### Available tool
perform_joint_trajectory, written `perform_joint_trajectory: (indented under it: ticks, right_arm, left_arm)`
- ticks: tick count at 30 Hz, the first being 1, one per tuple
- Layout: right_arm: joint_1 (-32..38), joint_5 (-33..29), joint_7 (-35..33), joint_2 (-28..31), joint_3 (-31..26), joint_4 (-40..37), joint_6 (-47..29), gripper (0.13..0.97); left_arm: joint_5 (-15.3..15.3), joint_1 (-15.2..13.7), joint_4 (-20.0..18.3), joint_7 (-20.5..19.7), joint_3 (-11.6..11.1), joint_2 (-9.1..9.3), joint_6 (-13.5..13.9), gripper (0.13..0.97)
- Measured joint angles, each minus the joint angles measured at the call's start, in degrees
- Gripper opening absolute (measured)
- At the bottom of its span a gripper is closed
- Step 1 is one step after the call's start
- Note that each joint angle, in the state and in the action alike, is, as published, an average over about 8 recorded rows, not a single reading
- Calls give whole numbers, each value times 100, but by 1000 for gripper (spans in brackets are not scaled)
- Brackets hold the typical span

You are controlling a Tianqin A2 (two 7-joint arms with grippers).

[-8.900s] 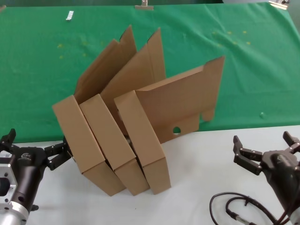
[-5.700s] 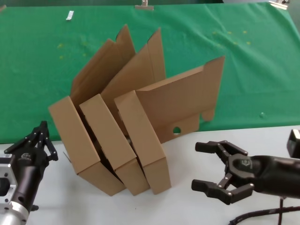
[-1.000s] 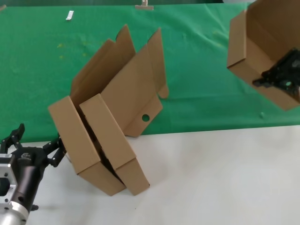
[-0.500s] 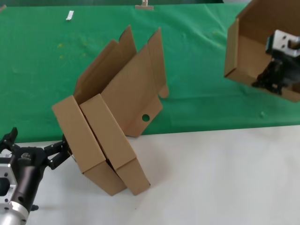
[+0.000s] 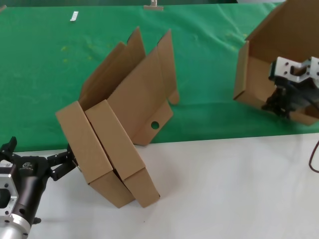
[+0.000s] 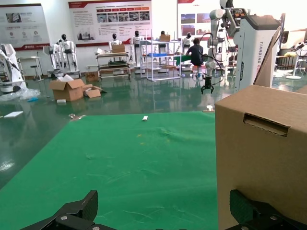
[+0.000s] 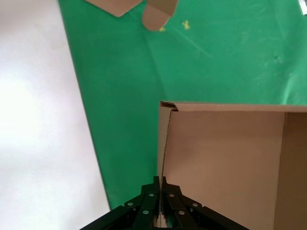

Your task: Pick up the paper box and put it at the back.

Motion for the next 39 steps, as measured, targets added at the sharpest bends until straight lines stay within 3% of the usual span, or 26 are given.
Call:
perform_joint_trajectory:
  ticks: [17, 26, 35, 39]
  right_arm:
    - [-261, -214, 6, -15, 275, -1, 5, 164]
    - [-367, -286, -84, 0, 389, 1, -38, 235]
    - [-292, -307, -241, 102, 520, 2, -378, 372]
    - [-134, -249, -338, 197, 631, 4, -612, 473]
  left_arm:
    - [0, 0, 0, 0, 0, 0, 0, 966]
    - [0, 0, 0, 0, 0, 0, 0, 966]
    - [0, 0, 0, 0, 0, 0, 0, 966]
    - [0, 0, 0, 0, 0, 0, 0, 966]
